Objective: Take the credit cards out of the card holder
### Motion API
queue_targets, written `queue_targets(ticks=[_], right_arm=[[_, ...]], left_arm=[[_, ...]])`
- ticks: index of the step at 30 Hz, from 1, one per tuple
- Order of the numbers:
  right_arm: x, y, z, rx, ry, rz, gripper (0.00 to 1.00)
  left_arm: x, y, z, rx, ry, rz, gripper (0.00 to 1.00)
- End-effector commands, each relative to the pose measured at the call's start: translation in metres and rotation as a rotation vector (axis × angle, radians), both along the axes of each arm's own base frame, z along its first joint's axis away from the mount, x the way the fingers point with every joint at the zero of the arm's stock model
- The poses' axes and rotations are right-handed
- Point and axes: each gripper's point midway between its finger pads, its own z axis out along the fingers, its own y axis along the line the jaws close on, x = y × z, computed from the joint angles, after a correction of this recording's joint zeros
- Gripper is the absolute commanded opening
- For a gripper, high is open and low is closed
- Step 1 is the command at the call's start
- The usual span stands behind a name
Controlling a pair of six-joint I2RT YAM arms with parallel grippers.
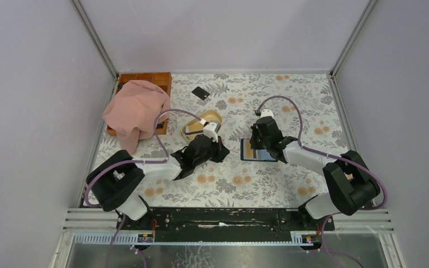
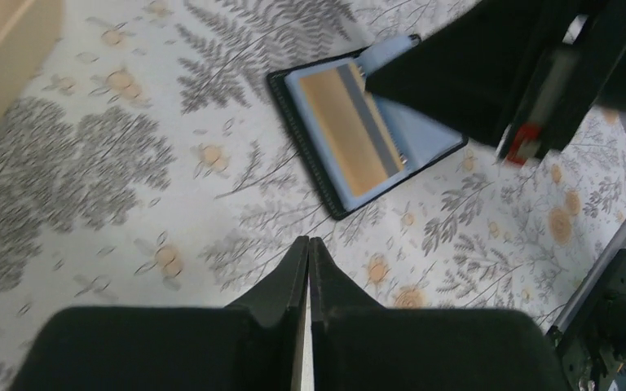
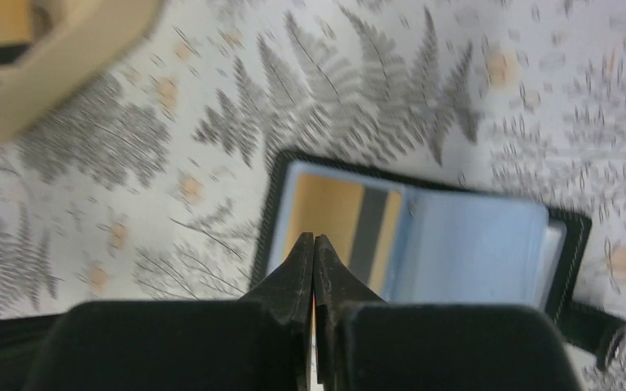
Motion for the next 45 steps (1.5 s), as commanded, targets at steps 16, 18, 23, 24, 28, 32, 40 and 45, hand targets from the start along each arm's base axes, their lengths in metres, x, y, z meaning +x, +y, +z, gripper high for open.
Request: queue_targets(ticks=[16,18,23,24,28,32,40,45], right_arm=[[-0.023,-0.063,-0.054,0.061,0.173,-0.173,0.07],[-0.024,-0.061,-0.055,0.069,0.179,-0.163,0.1],[-0.023,-0.057,-0.049,0.094,0.157,-0.143,0.1],[-0.023,-0.057,-0.046,0.095,0.149,-0.137,0.09],[-0.023,-0.051,-0.034,0.133,0.102,-0.104,0.07],[-0.023,-0.042,-0.023,0.182,0.062,-0.063,0.07],[-0.025,-0.038,-0.019,0.222,0.034,-0.045,0.2],[-0.026,-0.031,-0.034,0.255,0.073,-0.032,0.26]], left_arm=[[0.029,-0.084,-0.011,-0.072,-0.019,-0.093,0.28],[0.03,-0.085,-0.019,-0.057,-0.011,-0.092,0.27],[0.031,-0.083,-0.041,-0.018,0.012,-0.085,0.23],[0.03,-0.082,-0.045,-0.011,0.018,-0.085,0.22],[0.029,-0.079,-0.056,0.008,0.031,-0.078,0.2],[0.028,-0.076,-0.063,0.022,0.04,-0.074,0.18],[0.026,-0.076,-0.068,0.022,0.053,-0.08,0.16],[0.024,-0.077,-0.066,0.014,0.056,-0.087,0.15]])
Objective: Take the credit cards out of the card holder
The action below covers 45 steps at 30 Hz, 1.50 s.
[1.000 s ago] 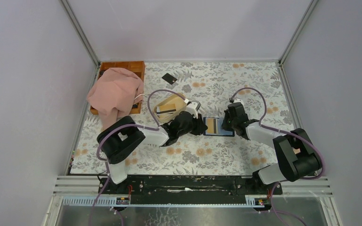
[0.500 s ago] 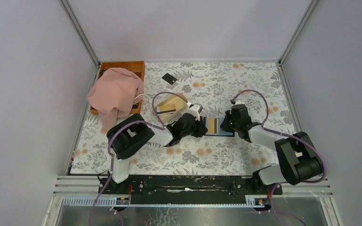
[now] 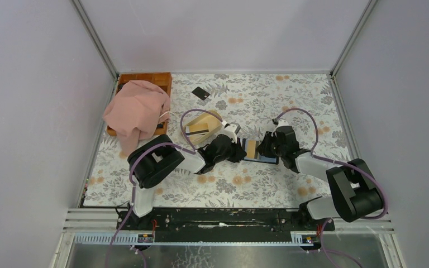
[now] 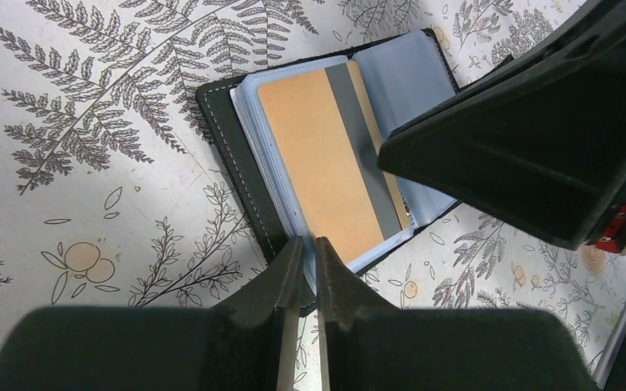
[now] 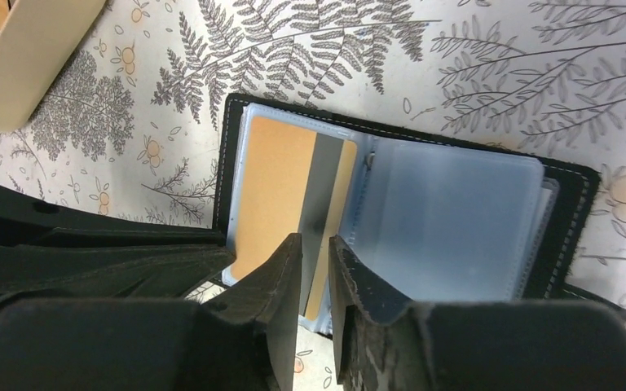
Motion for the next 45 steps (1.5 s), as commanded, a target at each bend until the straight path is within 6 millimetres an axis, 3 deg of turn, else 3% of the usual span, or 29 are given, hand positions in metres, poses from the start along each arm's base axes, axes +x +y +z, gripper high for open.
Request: queue_targets(ticks=[1,8,25,28,31,36,45], right_arm=[[0.006,0.011,-0.004,0.067,-0.007,0.02,0.26],[0.004,0.014,-0.006,0.117,0.005,0.024,0.27],[0.003,-0.015,-0.019,-0.013,0.034,-0.049,0.35],[0.003,-0.008,-0.019,0.013,0.04,-0.012,0.39],[-0.002,0.013,-0.016,0.113,0.037,0.069,0.41],[-0.008,0.037,0.005,0.247,-0.014,0.176,0.41],[-0.01,0.041,0.03,0.289,-0.109,0.21,0.38]], left_arm=[[-0.003,0.0,-0.012,0.018,0.013,-0.006,0.15],[-0.004,0.001,-0.012,0.016,0.015,-0.007,0.14],[-0.006,0.004,-0.01,0.006,0.02,-0.002,0.13],[-0.006,0.005,-0.011,0.008,0.02,-0.001,0.12],[-0.006,0.002,-0.011,0.002,0.029,-0.006,0.12],[-0.007,-0.001,-0.013,-0.002,0.035,-0.016,0.12],[-0.009,0.0,-0.016,0.003,0.042,-0.016,0.11]])
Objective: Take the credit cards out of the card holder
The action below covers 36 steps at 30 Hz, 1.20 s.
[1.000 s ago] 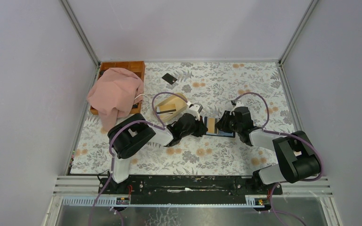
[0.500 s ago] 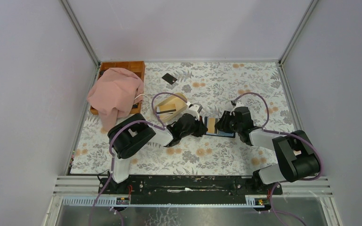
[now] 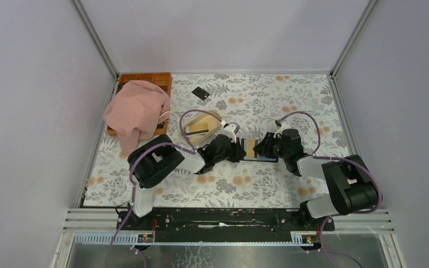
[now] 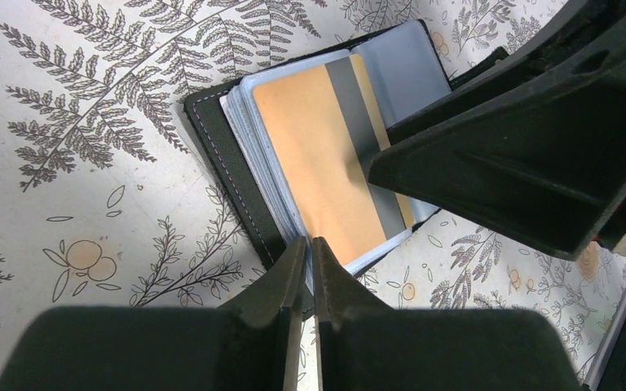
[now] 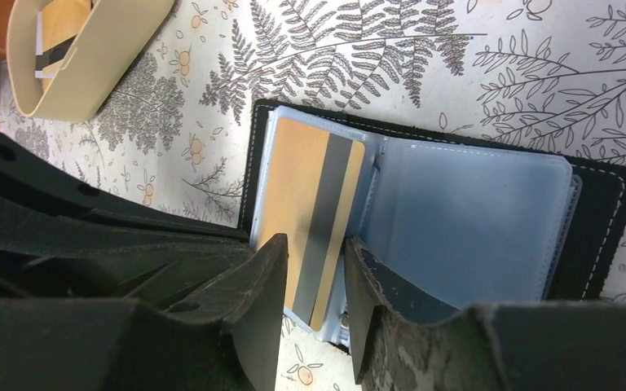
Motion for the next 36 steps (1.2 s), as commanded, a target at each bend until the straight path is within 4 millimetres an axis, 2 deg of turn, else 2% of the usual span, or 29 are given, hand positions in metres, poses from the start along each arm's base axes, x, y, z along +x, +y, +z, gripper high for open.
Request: queue_targets(ticks=[1,11,19,24,28,31,36], right_arm=[[-0.013,0.027,0.035,0.124,-0.075,0.134,0.37],[-0.018,0.028,0.043,0.143,-0.1,0.143,0.22],[-0.02,0.035,0.041,0.178,-0.084,0.176,0.22],[-0.024,0.042,0.036,0.198,-0.054,0.223,0.26],[-0.022,0.04,0.035,0.19,-0.051,0.203,0.17],[-0.02,0.035,0.038,0.156,-0.063,0.184,0.02],[-0.016,0.023,0.043,0.09,-0.082,0.132,0.0]], left_arm=[[-0.007,0.001,-0.017,0.022,0.03,-0.018,0.11],[-0.009,-0.004,-0.018,0.004,0.046,-0.036,0.11],[-0.011,-0.004,-0.019,0.003,0.05,-0.037,0.1],[-0.011,-0.005,-0.019,-0.003,0.055,-0.041,0.09],[-0.012,-0.005,-0.019,-0.003,0.058,-0.042,0.09],[-0.012,-0.005,-0.019,-0.001,0.058,-0.04,0.09],[-0.013,-0.004,-0.021,0.002,0.063,-0.037,0.09]])
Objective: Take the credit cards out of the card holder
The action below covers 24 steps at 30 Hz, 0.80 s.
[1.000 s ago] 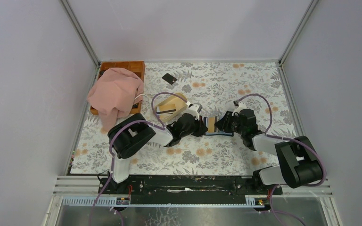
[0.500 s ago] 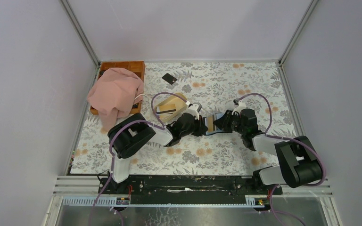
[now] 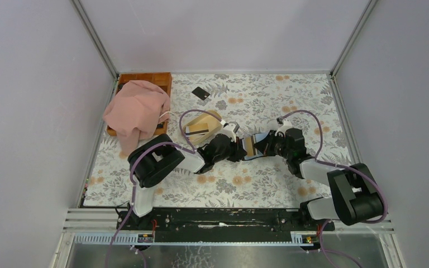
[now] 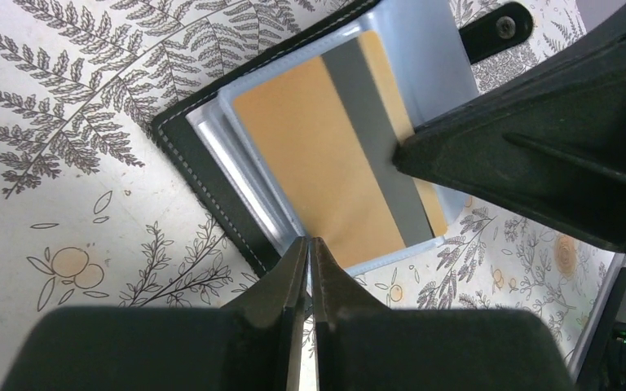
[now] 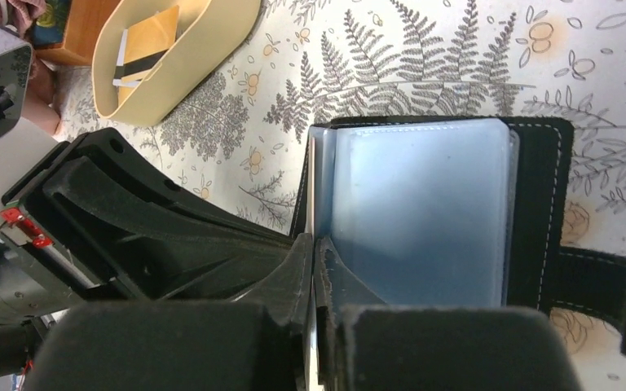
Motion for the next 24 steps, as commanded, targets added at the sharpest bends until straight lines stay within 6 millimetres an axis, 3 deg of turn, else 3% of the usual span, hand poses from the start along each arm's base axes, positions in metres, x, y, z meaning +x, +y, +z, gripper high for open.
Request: queue_targets(ticks=[1,16,24], right_arm=[[-0.016,0.011,0.012,0.004,0.022,0.074,0.0],[-0.009,-0.012,0.039,-0.051,-0.026,-0.036,0.0],[-0.011,-0.016,0.037,-0.065,-0.006,-0.043,0.04]], left_arm=[[-0.012,-0.001,-0.025,0.04,0.047,-0.028,0.09],[-0.013,-0.002,-0.026,0.033,0.055,-0.029,0.09],[-0.013,-0.004,-0.027,0.026,0.061,-0.035,0.09]])
